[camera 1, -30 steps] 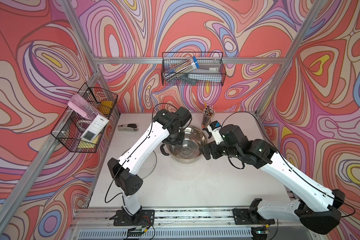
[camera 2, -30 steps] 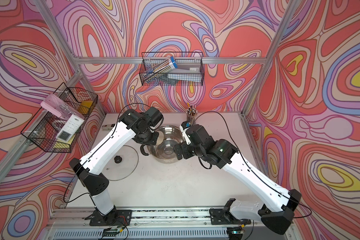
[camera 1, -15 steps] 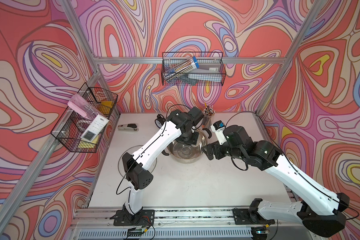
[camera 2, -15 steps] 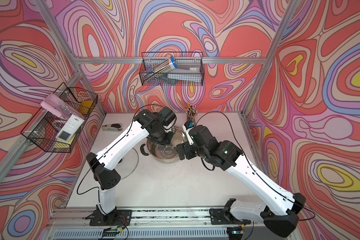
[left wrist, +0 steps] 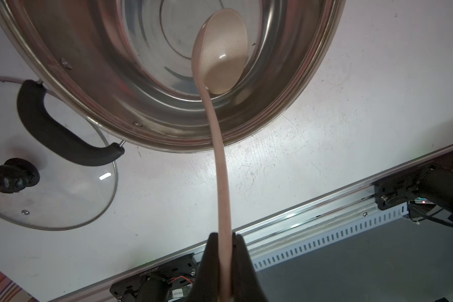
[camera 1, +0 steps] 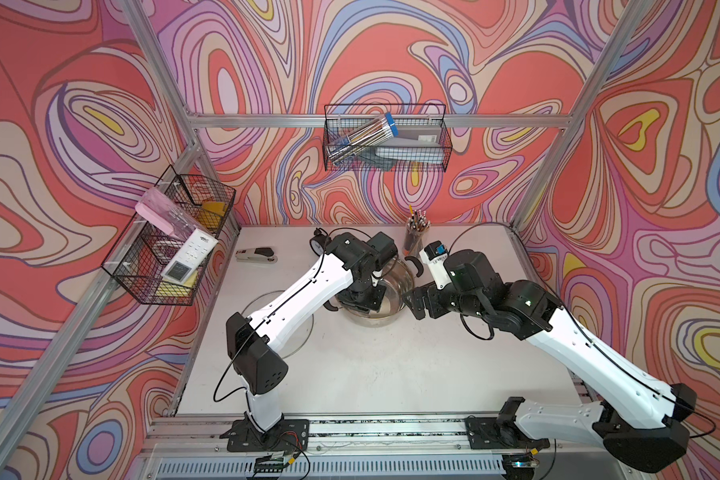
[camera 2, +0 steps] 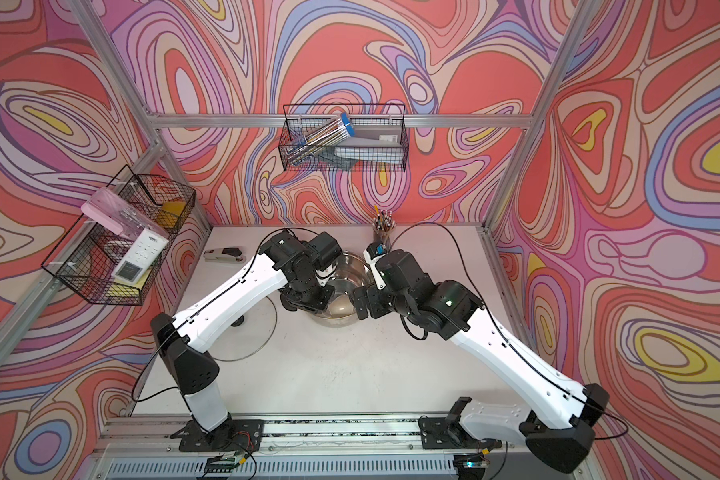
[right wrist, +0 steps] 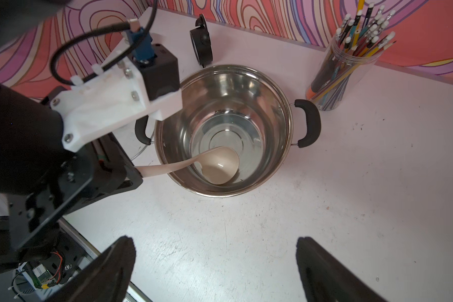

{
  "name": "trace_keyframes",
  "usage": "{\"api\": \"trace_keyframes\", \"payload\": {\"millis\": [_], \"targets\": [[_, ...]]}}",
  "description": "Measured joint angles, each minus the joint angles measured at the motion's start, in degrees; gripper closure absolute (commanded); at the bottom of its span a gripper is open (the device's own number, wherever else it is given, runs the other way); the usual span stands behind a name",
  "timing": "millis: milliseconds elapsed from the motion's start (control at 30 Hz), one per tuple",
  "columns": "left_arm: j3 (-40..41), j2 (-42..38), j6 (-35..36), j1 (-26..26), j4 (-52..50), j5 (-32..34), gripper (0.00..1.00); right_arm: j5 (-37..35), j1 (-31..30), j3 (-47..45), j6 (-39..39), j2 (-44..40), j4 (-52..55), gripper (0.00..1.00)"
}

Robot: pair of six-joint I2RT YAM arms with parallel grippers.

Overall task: Stir the soup with a spoon
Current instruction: Stir the soup in the pan with a stick.

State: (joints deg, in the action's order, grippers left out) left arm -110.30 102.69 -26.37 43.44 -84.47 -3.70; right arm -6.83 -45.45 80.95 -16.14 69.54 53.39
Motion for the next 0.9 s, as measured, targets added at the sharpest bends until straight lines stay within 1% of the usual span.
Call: {"api": "trace_keyframes", "payload": {"millis": [233,367,533,667,767,900], "targets": [[-0.6,-1.2,0.0,-5.0,-0.7,3.1,1.0,0.5,0.0,0.0,0.0,0.7,-0.2,0.02],[-4.6,0.2,0.1,-7.1,-1.7,4.9,1.0,0.4,0.0,0.0,0.0,0.7,-0.1,0.02],[-13.6,5.7,0.9,-7.3,-1.9,5.3,1.0,-0.2,0.0,0.0,0.0,0.2,0.2,0.02],[-20.2,11.0,1.1,-7.1,-1.9,3.7,1.0,-0.9,0.0,-0.3,-0.2,-1.1,0.2,0.02],[-22.7,13.5,1.3,-6.6,-1.5,2.3,1.0,-1.4,0.0,-0.4,-0.5,-1.9,0.5,0.02],[-23.0,14.7,1.4,-4.4,-1.4,1.0,1.0,-2.1,0.0,-0.4,-0.5,-2.4,1.0,0.02]]}}
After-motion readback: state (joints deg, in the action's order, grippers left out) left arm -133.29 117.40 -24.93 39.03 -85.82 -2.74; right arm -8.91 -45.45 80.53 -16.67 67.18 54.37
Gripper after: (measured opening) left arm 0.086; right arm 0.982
